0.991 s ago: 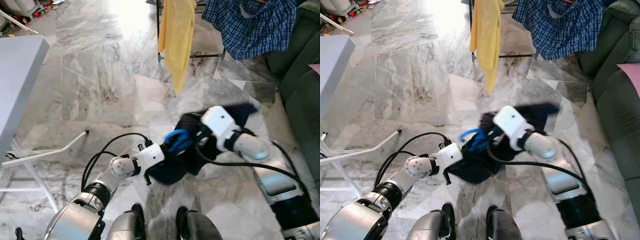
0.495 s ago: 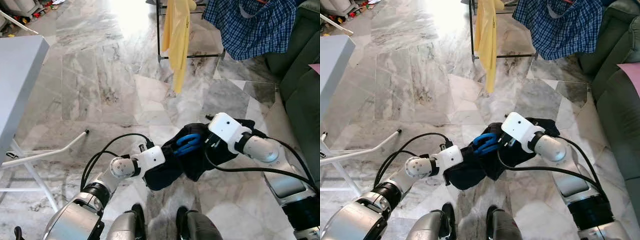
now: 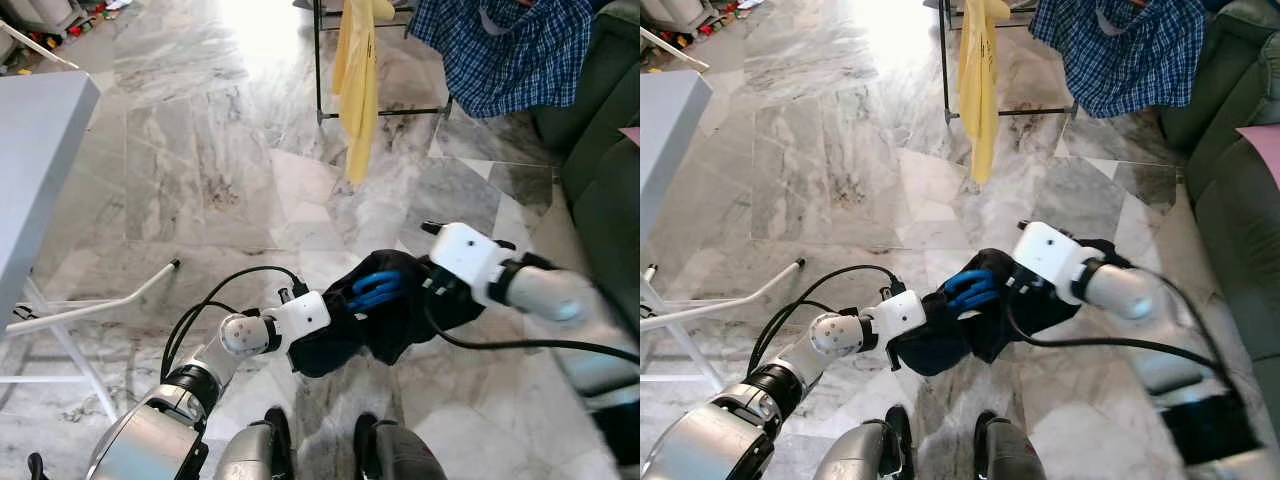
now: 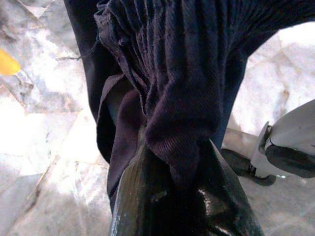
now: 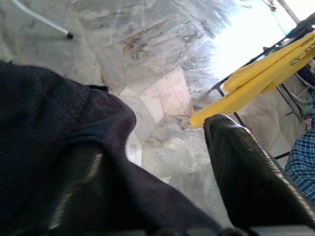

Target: Hang hanger

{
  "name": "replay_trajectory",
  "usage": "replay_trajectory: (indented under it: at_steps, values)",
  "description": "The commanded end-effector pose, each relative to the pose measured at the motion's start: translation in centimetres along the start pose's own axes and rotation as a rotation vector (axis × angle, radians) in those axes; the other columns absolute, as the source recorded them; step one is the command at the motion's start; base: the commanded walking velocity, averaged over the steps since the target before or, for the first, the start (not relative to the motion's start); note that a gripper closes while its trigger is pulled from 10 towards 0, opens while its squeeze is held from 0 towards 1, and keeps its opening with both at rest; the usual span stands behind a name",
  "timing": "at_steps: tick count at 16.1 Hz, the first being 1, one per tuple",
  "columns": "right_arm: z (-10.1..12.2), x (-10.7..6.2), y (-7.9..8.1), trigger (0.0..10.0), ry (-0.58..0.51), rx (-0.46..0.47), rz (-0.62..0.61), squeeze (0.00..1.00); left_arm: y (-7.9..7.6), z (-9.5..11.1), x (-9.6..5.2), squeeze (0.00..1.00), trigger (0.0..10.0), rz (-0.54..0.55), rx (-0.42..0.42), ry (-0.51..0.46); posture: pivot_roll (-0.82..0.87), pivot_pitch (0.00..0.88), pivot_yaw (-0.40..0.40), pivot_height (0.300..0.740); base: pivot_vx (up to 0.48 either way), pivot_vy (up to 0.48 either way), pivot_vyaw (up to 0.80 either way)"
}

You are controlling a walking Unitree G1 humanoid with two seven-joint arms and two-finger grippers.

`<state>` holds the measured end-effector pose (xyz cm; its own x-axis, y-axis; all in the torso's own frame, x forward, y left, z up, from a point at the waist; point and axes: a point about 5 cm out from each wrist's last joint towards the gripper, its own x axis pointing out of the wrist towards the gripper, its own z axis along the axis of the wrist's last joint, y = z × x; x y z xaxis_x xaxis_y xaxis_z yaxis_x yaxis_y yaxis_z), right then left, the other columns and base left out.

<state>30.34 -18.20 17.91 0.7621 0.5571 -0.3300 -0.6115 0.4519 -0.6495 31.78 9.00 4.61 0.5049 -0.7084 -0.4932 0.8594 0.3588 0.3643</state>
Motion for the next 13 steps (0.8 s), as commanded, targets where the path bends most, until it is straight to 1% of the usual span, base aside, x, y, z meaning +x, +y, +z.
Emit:
replay_trajectory:
  at_steps: [1,2,4,5,6,8,9,12,13]
  values:
    - [0.4,-0.5,0.2,10.0,-0.013,0.000,0.036,1.00,0.4,-0.2,-0.3,0.00,0.0,0.023,-0.016,-0.002,-0.23,0.242,0.086,0.740,0.000,0.000,0.00]
    - [0.5,-1.0,0.2,10.0,-0.007,0.000,0.076,1.00,0.5,-0.2,-0.4,0.00,0.0,0.025,-0.012,-0.001,-0.23,0.241,0.086,0.740,0.000,0.000,0.00]
    - [0.1,-2.2,0.4,10.0,0.053,-0.016,0.153,1.00,0.6,-0.1,-0.4,0.00,0.0,0.028,-0.009,0.001,-0.24,0.242,0.084,0.740,0.000,0.000,0.00]
    - [-0.9,-3.2,0.3,10.0,0.129,-0.038,0.182,1.00,0.7,-0.2,-0.4,0.00,0.0,0.026,-0.005,0.004,-0.24,0.241,0.084,0.740,0.000,0.000,0.00]
    - [-1.8,-4.1,0.0,10.0,0.197,-0.041,0.199,1.00,0.7,-0.2,-0.4,0.00,0.0,0.027,-0.004,0.005,-0.24,0.241,0.084,0.740,0.000,0.000,0.00]
    - [-2.2,-5.0,0.0,10.0,0.225,-0.033,0.219,1.00,0.7,-0.2,-0.4,0.00,0.0,0.025,-0.001,0.006,-0.24,0.241,0.083,0.740,0.000,0.000,0.00]
    - [-2.3,-5.6,-0.4,10.0,0.253,-0.049,0.212,1.00,0.6,-0.3,-0.5,0.00,0.0,0.021,0.001,0.007,-0.24,0.240,0.084,0.740,0.000,0.000,0.00]
    - [-2.3,-6.2,-0.8,10.0,0.265,-0.053,0.218,1.00,0.5,-0.3,-0.5,0.00,0.0,0.009,0.011,0.009,-0.24,0.239,0.085,0.740,0.000,0.000,0.00]
    - [-2.4,-6.6,-1.2,10.0,0.278,-0.059,0.214,1.00,0.5,-0.3,-0.5,0.00,0.0,0.005,0.019,0.010,-0.24,0.238,0.083,0.740,0.000,0.000,0.00]
